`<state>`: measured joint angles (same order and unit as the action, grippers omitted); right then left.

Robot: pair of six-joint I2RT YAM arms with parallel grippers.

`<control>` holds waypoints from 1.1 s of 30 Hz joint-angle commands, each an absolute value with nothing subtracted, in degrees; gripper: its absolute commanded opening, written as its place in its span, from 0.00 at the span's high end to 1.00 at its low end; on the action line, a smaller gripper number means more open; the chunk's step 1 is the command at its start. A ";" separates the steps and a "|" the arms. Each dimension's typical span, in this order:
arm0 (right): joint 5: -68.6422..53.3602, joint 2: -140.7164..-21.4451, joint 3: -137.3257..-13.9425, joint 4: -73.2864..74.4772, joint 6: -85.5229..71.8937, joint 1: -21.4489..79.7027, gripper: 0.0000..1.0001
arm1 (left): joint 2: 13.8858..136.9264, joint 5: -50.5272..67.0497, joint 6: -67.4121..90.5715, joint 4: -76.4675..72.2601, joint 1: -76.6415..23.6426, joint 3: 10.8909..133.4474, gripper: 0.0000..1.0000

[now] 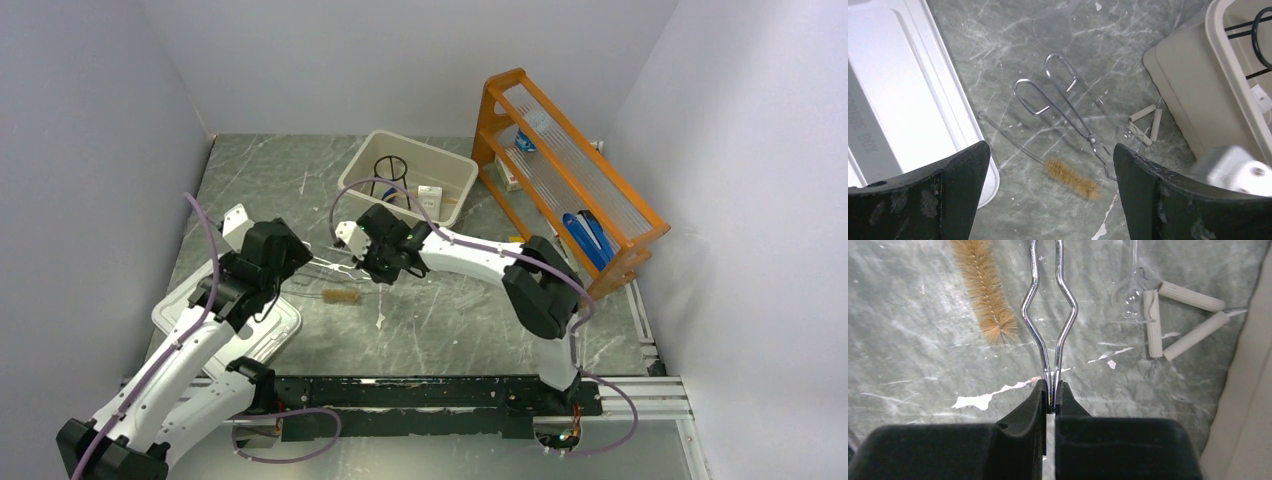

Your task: Organize the chemistry lab equipment

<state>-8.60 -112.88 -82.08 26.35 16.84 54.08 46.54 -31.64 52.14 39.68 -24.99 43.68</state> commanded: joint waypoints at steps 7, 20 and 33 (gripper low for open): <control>-13.17 -101.84 -75.57 16.14 11.51 54.12 1.00 | 49.13 -18.59 51.39 26.50 -23.12 38.32 0.03; -19.49 -96.16 -70.75 7.60 0.76 54.10 1.00 | 44.92 -25.86 56.57 10.76 -23.12 29.09 0.33; -22.29 -94.22 -70.25 7.84 -1.72 54.07 1.00 | 42.83 -26.27 55.80 9.57 -23.12 31.81 0.66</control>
<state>-21.12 -96.36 -70.26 10.55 -0.60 54.06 44.82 -24.14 55.57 11.00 -23.59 29.28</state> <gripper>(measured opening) 0.040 0.412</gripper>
